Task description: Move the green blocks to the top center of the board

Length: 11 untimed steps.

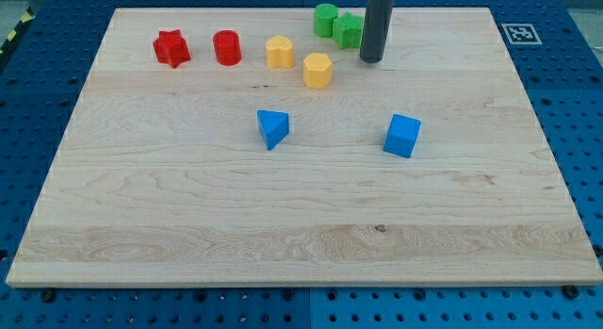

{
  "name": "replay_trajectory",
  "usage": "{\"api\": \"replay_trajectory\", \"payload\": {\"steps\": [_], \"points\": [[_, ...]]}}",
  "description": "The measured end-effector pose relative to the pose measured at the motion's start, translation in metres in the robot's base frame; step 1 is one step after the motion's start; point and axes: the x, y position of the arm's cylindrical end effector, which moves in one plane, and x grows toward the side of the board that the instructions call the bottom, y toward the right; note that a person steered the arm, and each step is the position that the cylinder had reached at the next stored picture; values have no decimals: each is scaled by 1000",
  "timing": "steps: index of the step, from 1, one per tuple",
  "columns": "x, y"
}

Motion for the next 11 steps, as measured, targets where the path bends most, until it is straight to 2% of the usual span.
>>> {"api": "replay_trajectory", "payload": {"steps": [1,3,5,11], "points": [[-31,0],[-41,1],[-71,1],[-83,-46]]}}
